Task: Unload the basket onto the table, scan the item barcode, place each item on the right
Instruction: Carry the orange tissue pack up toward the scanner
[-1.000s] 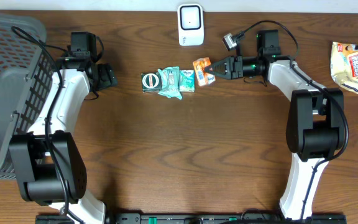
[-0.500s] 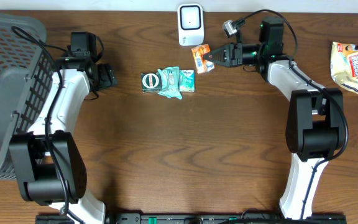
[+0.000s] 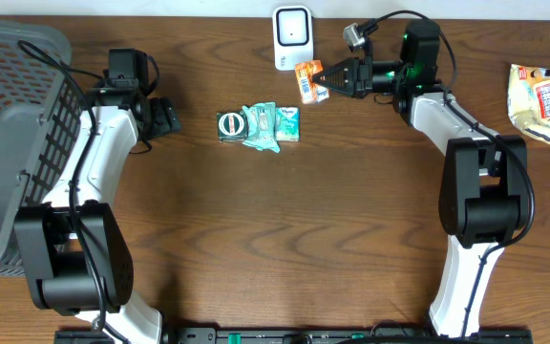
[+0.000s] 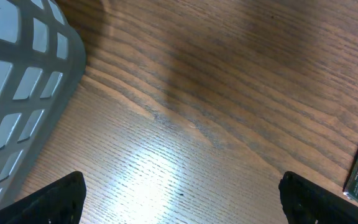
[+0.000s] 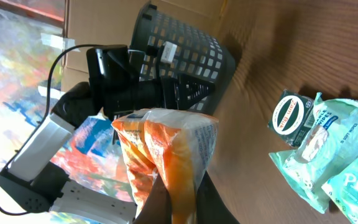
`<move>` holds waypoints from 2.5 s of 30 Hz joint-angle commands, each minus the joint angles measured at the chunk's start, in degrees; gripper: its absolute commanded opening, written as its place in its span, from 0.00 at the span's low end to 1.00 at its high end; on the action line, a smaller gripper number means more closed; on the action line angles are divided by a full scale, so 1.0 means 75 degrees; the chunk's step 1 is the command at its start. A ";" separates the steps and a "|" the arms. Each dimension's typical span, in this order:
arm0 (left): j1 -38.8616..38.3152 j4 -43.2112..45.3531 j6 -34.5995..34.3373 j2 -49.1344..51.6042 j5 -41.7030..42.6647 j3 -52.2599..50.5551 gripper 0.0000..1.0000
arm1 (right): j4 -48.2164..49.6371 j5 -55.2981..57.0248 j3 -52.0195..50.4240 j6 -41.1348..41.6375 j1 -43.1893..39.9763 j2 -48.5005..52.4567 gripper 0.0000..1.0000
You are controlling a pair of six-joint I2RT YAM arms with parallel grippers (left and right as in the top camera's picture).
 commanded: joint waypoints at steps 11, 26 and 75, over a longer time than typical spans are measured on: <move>0.0000 -0.0003 0.0102 0.0003 -0.0041 -0.0044 0.97 | 0.0038 -0.0198 0.0047 0.0184 0.0055 0.0026 0.01; 0.0000 0.0000 0.0102 0.0003 -0.0044 -0.0044 0.98 | 0.0044 -0.0198 0.0047 0.0117 0.0102 0.0029 0.01; 0.0000 -0.0003 0.0102 0.0003 -0.0041 -0.0044 0.98 | 0.3340 0.2212 0.0207 0.0291 0.1501 0.0020 0.02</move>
